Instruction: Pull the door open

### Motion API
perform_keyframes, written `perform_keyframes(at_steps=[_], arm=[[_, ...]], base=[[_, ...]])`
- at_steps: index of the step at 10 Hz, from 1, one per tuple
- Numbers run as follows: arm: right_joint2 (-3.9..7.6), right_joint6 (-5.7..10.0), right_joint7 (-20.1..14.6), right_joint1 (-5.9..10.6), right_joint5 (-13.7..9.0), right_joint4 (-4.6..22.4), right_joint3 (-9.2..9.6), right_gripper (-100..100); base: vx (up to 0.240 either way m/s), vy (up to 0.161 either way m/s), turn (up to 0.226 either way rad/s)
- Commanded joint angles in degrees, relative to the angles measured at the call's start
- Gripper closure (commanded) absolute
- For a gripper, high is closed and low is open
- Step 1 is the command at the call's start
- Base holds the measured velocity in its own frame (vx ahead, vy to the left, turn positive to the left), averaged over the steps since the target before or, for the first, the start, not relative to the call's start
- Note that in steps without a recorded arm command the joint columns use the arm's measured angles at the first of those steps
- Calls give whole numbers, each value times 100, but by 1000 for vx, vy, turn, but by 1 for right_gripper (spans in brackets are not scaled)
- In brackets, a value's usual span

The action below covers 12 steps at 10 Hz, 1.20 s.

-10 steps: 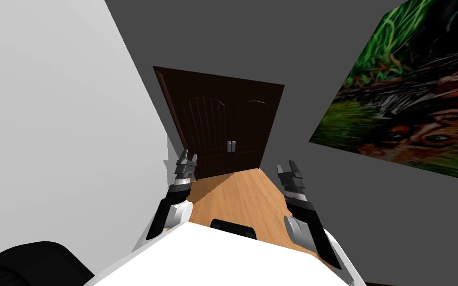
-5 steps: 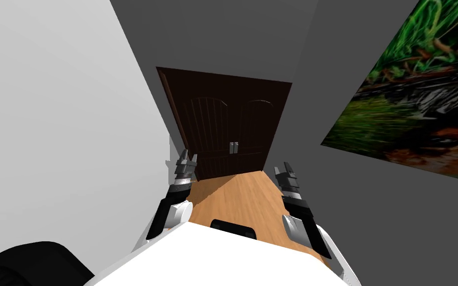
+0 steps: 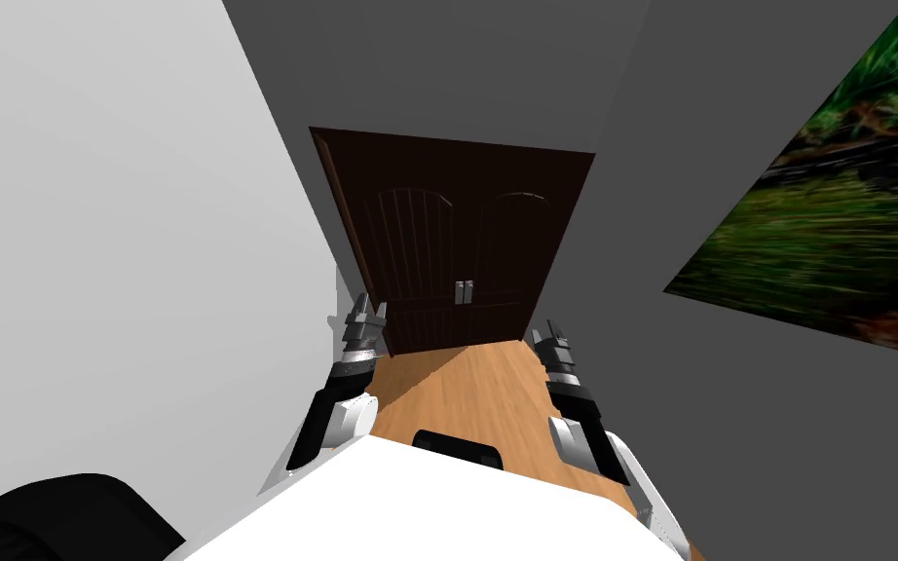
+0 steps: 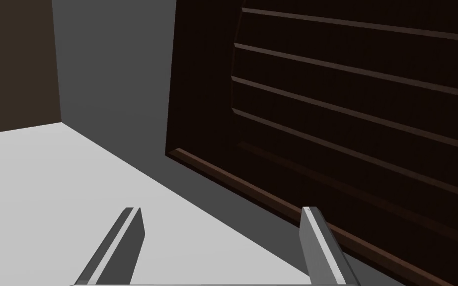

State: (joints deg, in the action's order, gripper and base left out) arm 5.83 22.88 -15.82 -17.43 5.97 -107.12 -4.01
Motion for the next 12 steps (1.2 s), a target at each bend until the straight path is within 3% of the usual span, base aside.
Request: perform_keyframes(at_steps=[1, 12], arm=[[39, -14, -74, 89, 63, 205, -15, -100], [187, -165, -477, 695, 522, 1496, -51, -100]], base=[[113, 25, 81], [106, 13, 85]])
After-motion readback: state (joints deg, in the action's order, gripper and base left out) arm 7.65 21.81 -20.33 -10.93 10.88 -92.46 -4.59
